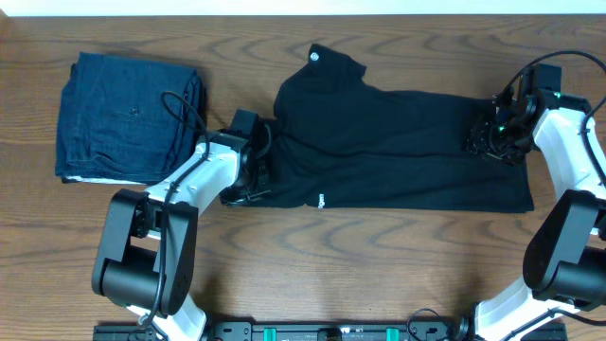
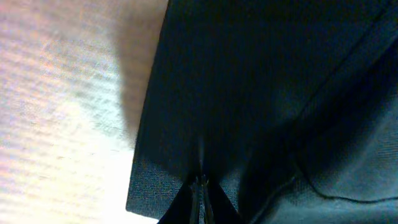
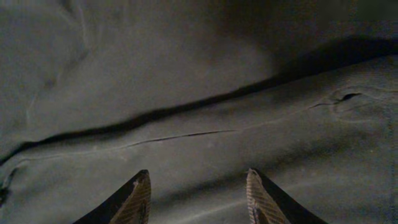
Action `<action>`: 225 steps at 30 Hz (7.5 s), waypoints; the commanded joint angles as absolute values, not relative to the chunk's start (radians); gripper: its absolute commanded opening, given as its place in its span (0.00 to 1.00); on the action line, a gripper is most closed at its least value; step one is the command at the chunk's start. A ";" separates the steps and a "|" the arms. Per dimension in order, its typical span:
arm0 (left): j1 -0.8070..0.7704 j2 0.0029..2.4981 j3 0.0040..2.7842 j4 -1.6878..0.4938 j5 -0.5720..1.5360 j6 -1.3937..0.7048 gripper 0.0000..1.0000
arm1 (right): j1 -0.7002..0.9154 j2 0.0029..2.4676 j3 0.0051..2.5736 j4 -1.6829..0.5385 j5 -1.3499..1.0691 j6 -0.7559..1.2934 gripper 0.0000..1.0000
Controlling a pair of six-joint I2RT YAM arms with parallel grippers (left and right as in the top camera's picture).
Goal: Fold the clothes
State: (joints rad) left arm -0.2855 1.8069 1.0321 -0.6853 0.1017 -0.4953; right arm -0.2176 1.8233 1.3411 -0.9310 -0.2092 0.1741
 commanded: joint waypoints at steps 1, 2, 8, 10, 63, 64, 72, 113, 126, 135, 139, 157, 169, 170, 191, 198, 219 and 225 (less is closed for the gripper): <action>-0.285 1.857 1.002 -0.727 0.047 -0.446 0.06 | -0.204 1.818 1.337 -0.935 -0.206 0.159 0.49; -0.285 1.857 1.002 -0.731 0.046 -0.445 0.06 | -0.204 1.818 1.336 -0.935 -0.205 0.159 0.49; -0.285 1.837 1.012 -0.741 0.043 -0.445 0.06 | -0.204 1.818 1.337 -0.930 -0.205 0.159 0.51; -0.285 1.811 1.037 -0.764 0.044 -0.445 0.06 | -0.208 1.818 1.340 -0.926 -0.206 0.152 0.51; -0.345 2.481 2.099 -0.316 0.121 -0.097 0.46 | -0.261 2.008 1.700 -0.918 -0.056 0.069 0.52; -0.345 2.487 2.099 -0.315 0.110 -0.097 0.46 | -0.261 2.008 1.700 -0.918 -0.056 0.069 0.52; -0.337 2.540 2.099 -0.301 0.052 -0.097 0.50 | -0.261 2.009 1.700 -0.925 -0.056 0.069 0.53; -0.337 2.593 2.099 -0.241 0.067 -0.097 0.09 | -0.302 2.208 1.699 -0.683 0.018 -0.105 0.57; -0.337 2.593 2.099 -0.242 0.067 -0.098 0.08 | -0.302 2.278 1.699 -0.587 -0.064 -0.107 0.50; -0.337 2.593 2.099 -0.248 0.067 -0.097 0.08 | -0.313 2.336 1.699 -0.591 -0.059 -0.107 0.52; -0.337 2.593 2.099 -0.249 0.067 -0.098 0.06 | -0.320 2.340 1.699 -0.582 -0.060 -0.106 0.40; -0.337 2.469 2.099 -0.381 0.067 -0.097 0.06 | -0.321 2.311 1.700 -0.553 -0.152 -0.115 0.01; -0.336 2.254 2.099 -0.723 0.067 -0.097 0.06 | -0.319 2.184 1.700 -0.686 -0.169 -0.114 0.01; -0.336 2.232 2.099 -0.761 0.067 -0.097 0.06 | -0.319 2.170 1.700 -0.704 -0.170 -0.114 0.01; -0.340 2.145 2.088 -1.419 0.116 -0.238 0.06 | -0.355 2.035 1.700 -1.202 -0.049 0.101 0.01; -0.363 2.145 2.076 -1.510 0.162 -0.239 0.06 | -0.374 2.033 1.700 -1.289 -0.048 0.128 0.01; -0.419 2.145 1.736 -1.451 0.112 -0.302 0.06 | -0.373 2.033 1.625 -1.291 0.113 0.232 0.01; -0.419 2.145 1.682 -1.431 0.112 -0.302 0.06 | -0.373 2.033 1.539 -1.239 0.112 0.232 0.01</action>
